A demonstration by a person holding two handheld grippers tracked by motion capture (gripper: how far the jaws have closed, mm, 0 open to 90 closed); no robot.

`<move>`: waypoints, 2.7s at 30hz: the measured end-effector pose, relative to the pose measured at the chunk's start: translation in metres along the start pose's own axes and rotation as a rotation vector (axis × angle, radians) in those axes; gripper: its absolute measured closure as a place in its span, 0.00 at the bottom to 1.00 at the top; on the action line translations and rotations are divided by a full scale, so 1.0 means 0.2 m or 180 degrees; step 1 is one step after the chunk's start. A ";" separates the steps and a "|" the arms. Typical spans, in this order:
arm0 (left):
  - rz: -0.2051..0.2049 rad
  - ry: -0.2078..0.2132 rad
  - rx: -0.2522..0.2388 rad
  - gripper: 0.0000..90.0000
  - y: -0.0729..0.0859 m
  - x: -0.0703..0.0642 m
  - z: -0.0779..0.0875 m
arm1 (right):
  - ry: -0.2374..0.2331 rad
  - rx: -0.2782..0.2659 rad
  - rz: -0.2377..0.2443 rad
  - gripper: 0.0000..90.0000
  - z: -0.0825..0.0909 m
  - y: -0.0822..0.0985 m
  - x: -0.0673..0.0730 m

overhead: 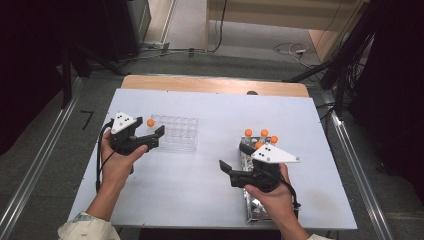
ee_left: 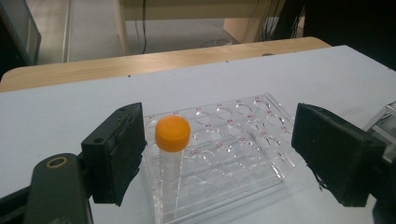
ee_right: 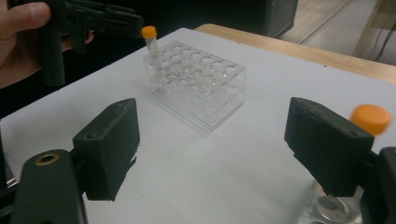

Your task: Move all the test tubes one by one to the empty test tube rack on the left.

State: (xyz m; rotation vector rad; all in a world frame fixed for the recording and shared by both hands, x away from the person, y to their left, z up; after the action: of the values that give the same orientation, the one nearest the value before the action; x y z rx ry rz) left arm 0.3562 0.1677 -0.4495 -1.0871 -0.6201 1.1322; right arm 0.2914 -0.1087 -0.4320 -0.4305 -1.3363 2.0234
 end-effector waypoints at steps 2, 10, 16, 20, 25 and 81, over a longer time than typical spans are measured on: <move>-0.0008 0.0003 0.0004 0.21 0.00 -0.01 0.00 | 0.0028 -0.0008 -0.0018 0.18 0.01 0.00 -0.01; -0.0019 0.0051 0.0030 0.21 0.01 -0.03 -0.01 | 0.0261 -0.0014 -0.0097 0.19 0.10 0.06 -0.15; 0.0033 0.0102 0.0007 0.20 0.00 -0.04 0.00 | 0.0445 -0.0020 -0.0152 0.19 0.16 0.11 -0.26; 0.0034 0.0103 0.0008 0.20 0.00 -0.04 0.00 | 0.0554 -0.0036 -0.0196 0.20 0.20 0.13 -0.33; 0.0028 0.0097 0.0006 0.20 0.00 -0.04 -0.01 | 0.0698 -0.0044 -0.0253 0.22 0.23 0.16 -0.42; 0.0062 0.0158 0.0058 0.20 0.02 -0.06 -0.02 | 0.1001 0.0016 -0.0271 0.79 0.05 0.30 -0.70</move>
State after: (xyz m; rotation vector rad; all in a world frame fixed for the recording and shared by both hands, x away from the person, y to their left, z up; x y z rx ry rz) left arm 0.3538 0.1560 -0.4534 -1.1046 -0.5604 1.1223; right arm 0.3653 -0.2260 -0.4943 -0.6486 -1.1361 1.8012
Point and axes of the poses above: each handheld gripper's, and its own axes: z roughly backward along the jaws, y roughly out of its underside, x roughly to its left, the point moved 8 cm from there along -z, roughly forward along the jaws
